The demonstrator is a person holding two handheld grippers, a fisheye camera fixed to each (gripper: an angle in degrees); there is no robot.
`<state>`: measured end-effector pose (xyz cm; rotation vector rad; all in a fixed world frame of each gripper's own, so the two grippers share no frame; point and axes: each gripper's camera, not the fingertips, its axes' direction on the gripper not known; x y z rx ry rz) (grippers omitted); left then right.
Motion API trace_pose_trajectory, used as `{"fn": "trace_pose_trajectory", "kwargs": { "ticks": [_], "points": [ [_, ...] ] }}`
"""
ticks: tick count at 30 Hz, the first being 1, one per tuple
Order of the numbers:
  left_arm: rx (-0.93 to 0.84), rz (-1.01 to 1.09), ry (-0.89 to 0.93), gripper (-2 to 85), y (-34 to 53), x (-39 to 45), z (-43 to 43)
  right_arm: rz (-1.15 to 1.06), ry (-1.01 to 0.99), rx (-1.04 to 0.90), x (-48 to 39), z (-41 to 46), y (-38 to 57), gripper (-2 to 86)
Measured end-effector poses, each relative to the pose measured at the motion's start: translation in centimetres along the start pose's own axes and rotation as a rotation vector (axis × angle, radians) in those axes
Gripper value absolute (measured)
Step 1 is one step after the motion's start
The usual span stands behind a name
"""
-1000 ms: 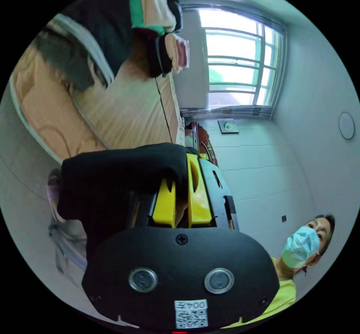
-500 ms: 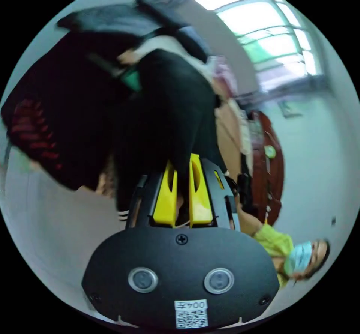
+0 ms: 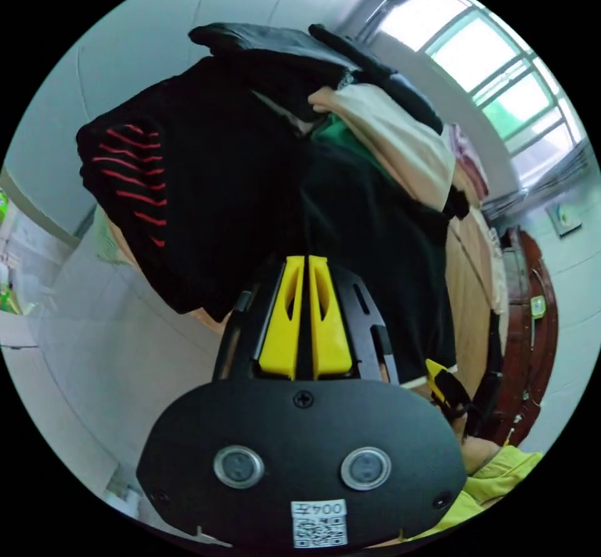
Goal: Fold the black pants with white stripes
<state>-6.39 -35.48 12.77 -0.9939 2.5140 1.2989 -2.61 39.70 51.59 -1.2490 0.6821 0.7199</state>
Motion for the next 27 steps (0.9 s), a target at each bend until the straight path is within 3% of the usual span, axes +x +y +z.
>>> {"fn": "trace_pose_trajectory", "kwargs": {
  "ticks": [3,5,7,10,11,15,17,20,24,27],
  "points": [
    [0.028,0.028,-0.140,1.2,1.6,3.2,-0.3,0.074,-0.046,-0.023,1.9,0.4,0.6,5.0],
    [0.138,0.145,-0.342,1.1,4.2,8.4,-1.3,0.046,-0.072,-0.032,1.9,0.2,0.4,5.5],
    [0.210,0.260,-0.380,0.9,6.6,11.5,0.6,0.058,-0.112,-0.047,2.3,0.0,0.2,5.9],
    [0.002,0.330,-0.515,0.7,7.2,11.2,11.6,0.083,-0.168,-0.120,3.4,-1.1,0.7,5.0],
    [0.008,0.353,-0.549,0.7,8.1,10.1,14.5,0.055,-0.150,-0.129,3.6,-2.4,1.3,4.6],
    [0.202,0.152,-0.452,0.7,9.7,6.5,11.5,-0.163,-0.086,-0.095,4.0,-10.1,3.7,3.3],
    [0.409,0.099,-0.498,0.5,12.6,4.5,7.6,-0.243,-0.044,-0.097,4.8,-13.9,4.9,1.6],
    [0.514,0.051,-0.590,0.4,15.1,0.8,6.1,-0.282,0.039,-0.067,7.2,-20.3,7.5,0.6],
    [0.514,0.176,-0.504,0.5,16.7,-2.4,9.5,-0.193,0.088,0.028,11.2,-26.8,11.6,3.3],
    [0.319,0.237,-0.523,0.6,14.9,-5.1,16.5,-0.164,0.139,0.070,12.4,-29.6,14.3,5.4]
  ]
}}
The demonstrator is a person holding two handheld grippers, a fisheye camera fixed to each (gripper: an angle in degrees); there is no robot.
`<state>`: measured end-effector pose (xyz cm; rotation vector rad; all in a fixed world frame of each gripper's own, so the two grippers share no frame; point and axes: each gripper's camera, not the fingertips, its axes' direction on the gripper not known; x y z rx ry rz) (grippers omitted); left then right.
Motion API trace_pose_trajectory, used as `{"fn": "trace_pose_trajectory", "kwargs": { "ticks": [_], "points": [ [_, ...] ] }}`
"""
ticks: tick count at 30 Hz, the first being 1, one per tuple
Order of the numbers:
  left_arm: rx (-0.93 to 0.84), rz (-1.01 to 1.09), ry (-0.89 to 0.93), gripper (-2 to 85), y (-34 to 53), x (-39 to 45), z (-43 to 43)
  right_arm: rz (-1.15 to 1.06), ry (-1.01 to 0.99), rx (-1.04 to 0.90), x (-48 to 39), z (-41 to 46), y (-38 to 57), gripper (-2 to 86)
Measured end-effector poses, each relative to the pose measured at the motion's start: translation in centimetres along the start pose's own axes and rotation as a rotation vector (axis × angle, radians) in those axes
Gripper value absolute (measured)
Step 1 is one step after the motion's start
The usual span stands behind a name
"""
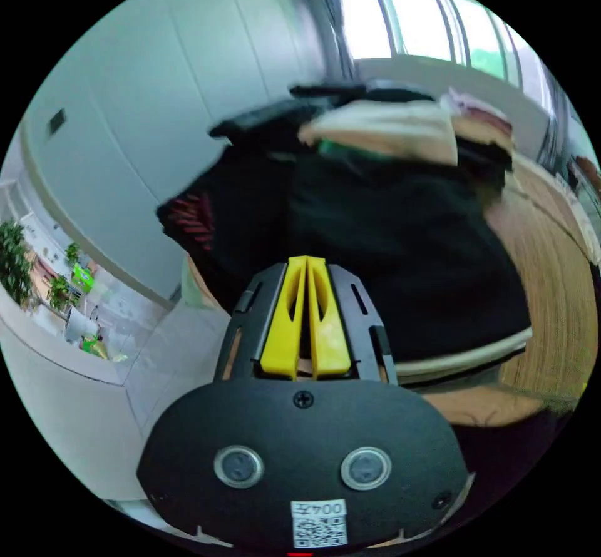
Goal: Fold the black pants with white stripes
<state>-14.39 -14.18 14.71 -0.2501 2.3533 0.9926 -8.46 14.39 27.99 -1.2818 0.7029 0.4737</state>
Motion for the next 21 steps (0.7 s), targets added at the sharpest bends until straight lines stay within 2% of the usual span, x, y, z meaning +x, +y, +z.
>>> {"fn": "trace_pose_trajectory", "kwargs": {
  "ticks": [1,2,3,4,5,8,9,11,14,21],
  "points": [
    [-0.173,0.031,0.017,0.6,0.0,0.0,4.8,-0.010,0.023,0.006,-0.1,-0.5,0.5,5.7],
    [-0.219,0.031,0.003,0.6,0.2,-0.7,6.9,-0.040,0.084,0.016,-0.4,-1.4,1.4,6.2],
    [-0.192,0.008,-0.021,0.6,0.3,-1.2,6.9,-0.077,0.153,0.034,-0.9,-2.5,2.2,6.5],
    [-0.086,-0.062,-0.057,0.7,0.8,-2.6,5.9,-0.097,0.186,0.049,-1.2,-3.0,2.6,6.6],
    [0.052,-0.104,-0.051,0.7,1.6,-3.4,4.2,-0.135,0.251,0.086,-1.8,-4.2,3.5,6.8],
    [0.272,-0.091,0.030,0.8,5.1,-2.7,2.1,-0.220,0.477,0.160,-2.7,-6.3,5.5,6.8],
    [0.282,-0.076,0.075,0.8,5.9,-2.1,2.3,-0.243,0.592,0.151,-2.4,-6.5,6.1,6.4],
    [0.241,0.017,0.276,0.9,9.9,1.9,4.5,-0.247,0.762,0.135,-1.4,-7.0,6.8,4.3],
    [0.199,0.167,0.395,0.8,16.5,9.8,7.1,-0.215,0.987,0.086,1.3,-8.1,7.8,0.7],
    [0.069,0.396,0.450,0.7,26.9,24.5,13.5,0.048,0.985,-0.037,11.3,-10.3,9.6,-0.6]
  ]
}}
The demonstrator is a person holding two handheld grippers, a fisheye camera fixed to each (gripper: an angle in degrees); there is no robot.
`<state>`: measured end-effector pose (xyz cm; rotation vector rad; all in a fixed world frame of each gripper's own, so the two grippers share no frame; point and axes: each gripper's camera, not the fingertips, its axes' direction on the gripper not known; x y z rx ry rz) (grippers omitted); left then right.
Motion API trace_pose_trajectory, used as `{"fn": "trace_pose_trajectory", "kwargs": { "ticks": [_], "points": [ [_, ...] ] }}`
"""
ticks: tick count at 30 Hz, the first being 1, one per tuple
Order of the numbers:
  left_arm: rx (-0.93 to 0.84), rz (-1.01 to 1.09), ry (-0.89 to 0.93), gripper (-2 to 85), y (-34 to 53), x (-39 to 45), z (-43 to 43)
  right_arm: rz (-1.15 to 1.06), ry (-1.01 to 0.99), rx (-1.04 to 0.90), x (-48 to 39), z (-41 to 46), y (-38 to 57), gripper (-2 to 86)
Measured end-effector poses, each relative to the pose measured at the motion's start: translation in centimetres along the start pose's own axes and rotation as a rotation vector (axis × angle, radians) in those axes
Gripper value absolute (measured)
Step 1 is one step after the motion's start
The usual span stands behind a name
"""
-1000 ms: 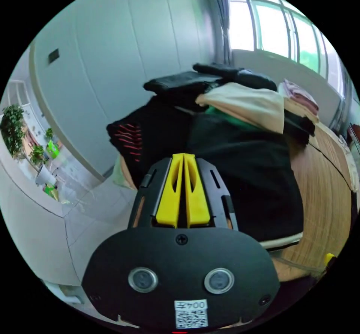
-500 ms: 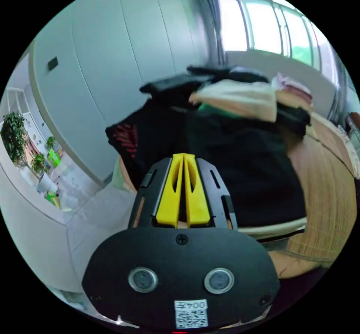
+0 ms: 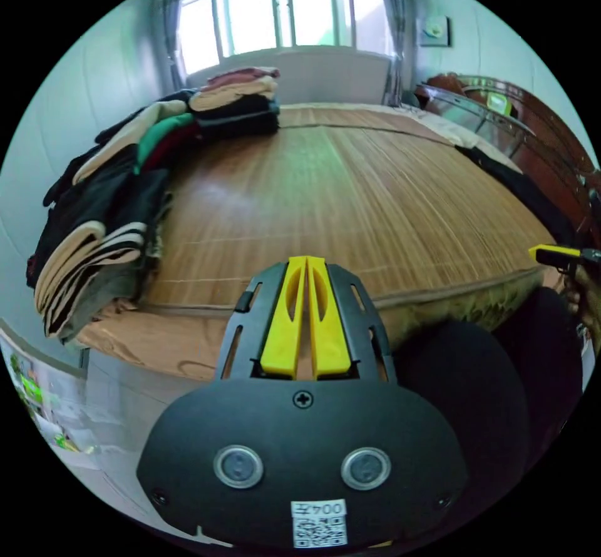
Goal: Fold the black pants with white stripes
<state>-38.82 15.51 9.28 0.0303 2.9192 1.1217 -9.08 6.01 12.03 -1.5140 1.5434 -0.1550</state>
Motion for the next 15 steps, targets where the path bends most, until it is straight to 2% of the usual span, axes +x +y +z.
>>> {"fn": "trace_pose_trajectory", "kwargs": {
  "ticks": [2,5,7,10,12,13,15],
  "points": [
    [-0.079,0.058,-0.002,0.5,0.8,1.5,4.0,0.022,-0.029,-0.027,1.0,1.9,0.8,-0.6],
    [-0.083,0.033,-0.086,0.3,1.3,0.3,6.6,0.063,-0.056,0.034,3.0,3.3,3.0,-0.5],
    [-0.112,-0.005,-0.072,0.3,1.4,-1.7,8.3,0.043,-0.061,0.049,4.4,3.6,4.0,-0.5],
    [-0.193,-0.052,-0.010,0.3,1.1,-6.6,10.6,0.061,-0.238,0.006,9.9,3.1,4.8,-0.2],
    [-0.220,-0.090,0.045,0.3,1.2,-10.1,11.7,0.205,-0.232,0.222,17.8,0.0,8.3,1.2],
    [-0.240,-0.114,0.090,0.4,1.5,-12.3,12.3,0.242,-0.203,0.265,20.0,-0.6,9.4,1.8],
    [-0.268,-0.164,0.159,0.4,2.5,-15.6,12.8,0.427,-0.121,0.400,30.2,-2.1,14.5,5.2]
  ]
}}
